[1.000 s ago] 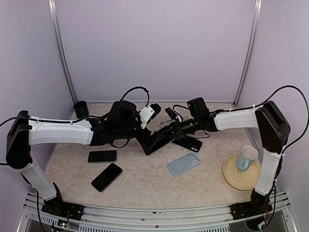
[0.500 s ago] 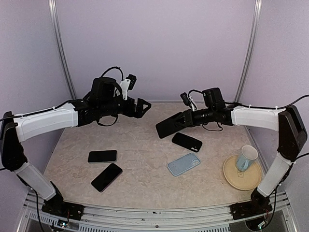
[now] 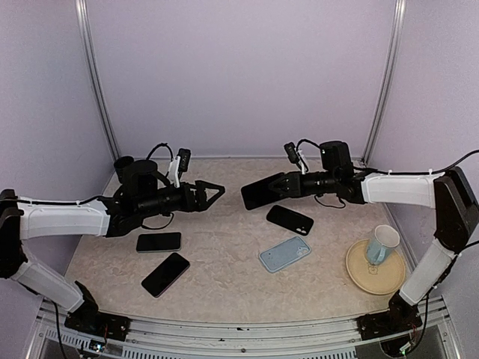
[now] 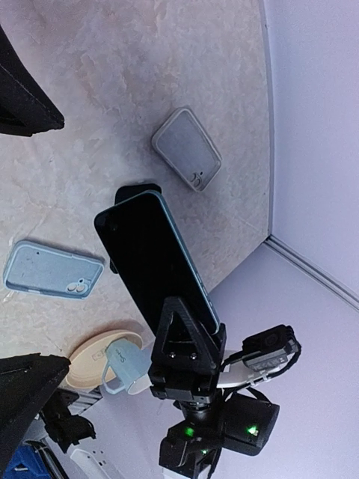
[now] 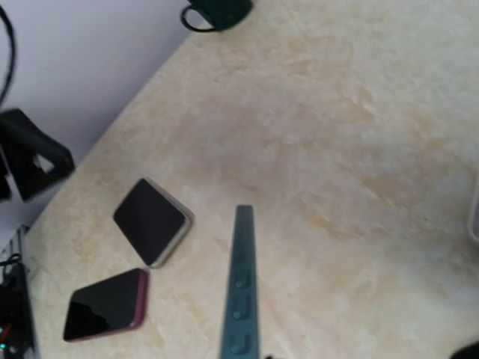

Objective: Put the phone into the phone case
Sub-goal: Pass from the left arm to the right

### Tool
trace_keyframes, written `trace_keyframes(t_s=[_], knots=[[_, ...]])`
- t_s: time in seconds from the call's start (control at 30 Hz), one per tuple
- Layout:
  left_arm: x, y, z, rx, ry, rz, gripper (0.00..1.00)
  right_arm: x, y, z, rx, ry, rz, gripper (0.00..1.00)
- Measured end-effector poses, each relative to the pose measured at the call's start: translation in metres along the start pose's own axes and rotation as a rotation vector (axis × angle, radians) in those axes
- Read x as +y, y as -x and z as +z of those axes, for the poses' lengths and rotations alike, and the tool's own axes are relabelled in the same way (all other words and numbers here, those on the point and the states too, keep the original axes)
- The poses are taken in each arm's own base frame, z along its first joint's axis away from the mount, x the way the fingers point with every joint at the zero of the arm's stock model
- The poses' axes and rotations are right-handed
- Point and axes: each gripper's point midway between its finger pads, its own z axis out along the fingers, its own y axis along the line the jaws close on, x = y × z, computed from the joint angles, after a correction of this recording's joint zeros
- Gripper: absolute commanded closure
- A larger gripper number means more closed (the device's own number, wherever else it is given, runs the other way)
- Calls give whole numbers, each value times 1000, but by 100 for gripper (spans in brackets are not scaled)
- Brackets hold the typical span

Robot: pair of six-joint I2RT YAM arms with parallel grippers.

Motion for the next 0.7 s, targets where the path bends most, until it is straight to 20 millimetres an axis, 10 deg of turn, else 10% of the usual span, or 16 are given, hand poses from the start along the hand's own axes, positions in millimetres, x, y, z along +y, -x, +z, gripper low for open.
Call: trace_keyframes(t_s=[0.33, 0.7], knots=[[-27, 9, 5, -65, -185, -70, 1, 25, 7, 3, -21, 129, -14, 100], [-4, -5, 27, -48, -198, -174, 1, 67, 10, -19, -75, 268, -104, 100]])
